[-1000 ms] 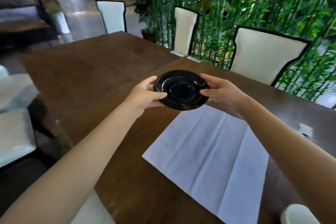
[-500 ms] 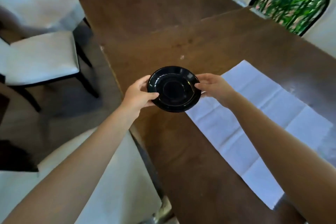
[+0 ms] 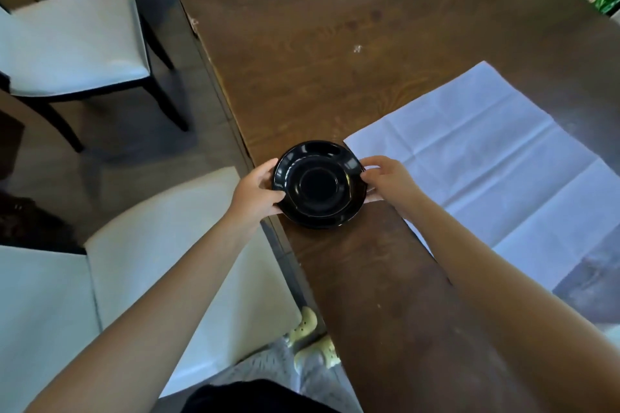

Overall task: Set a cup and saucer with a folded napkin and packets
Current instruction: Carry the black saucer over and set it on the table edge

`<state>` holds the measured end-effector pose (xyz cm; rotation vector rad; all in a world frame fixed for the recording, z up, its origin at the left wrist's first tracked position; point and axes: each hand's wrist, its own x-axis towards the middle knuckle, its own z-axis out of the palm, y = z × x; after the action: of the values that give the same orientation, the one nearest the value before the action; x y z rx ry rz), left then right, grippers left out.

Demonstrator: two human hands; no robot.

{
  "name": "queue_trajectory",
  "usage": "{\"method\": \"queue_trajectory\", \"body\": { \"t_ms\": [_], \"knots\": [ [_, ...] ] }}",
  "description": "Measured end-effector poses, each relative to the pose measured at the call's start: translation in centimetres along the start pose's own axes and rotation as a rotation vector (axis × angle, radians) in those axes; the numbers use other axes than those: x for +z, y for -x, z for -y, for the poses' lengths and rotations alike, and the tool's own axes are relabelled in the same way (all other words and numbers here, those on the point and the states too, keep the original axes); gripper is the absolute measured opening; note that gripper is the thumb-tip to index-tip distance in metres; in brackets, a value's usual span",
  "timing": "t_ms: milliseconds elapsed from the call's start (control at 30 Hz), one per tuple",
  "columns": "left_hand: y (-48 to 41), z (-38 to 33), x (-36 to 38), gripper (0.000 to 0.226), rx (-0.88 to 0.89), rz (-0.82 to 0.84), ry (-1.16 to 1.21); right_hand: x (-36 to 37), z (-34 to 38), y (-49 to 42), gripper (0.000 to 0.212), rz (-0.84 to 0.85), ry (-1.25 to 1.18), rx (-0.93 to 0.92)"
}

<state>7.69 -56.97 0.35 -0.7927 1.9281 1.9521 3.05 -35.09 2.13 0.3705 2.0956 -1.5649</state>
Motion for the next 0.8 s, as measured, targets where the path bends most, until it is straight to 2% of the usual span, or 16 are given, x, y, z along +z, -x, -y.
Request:
{"method": "queue_trajectory", "body": {
  "t_ms": [467,800],
  "knots": [
    [1.0,2.0,0.1,0.068,0.032,-0.021,-0.213,1.0,-3.5,1.5,0.026,-0.081,0.168,-0.026],
    [0.7,2.7,0.2,0.066,0.07,0.01,-0.376,0.2,-4.4,1.4,0.027,-0.124,0.162,-0.038]
  ]
}}
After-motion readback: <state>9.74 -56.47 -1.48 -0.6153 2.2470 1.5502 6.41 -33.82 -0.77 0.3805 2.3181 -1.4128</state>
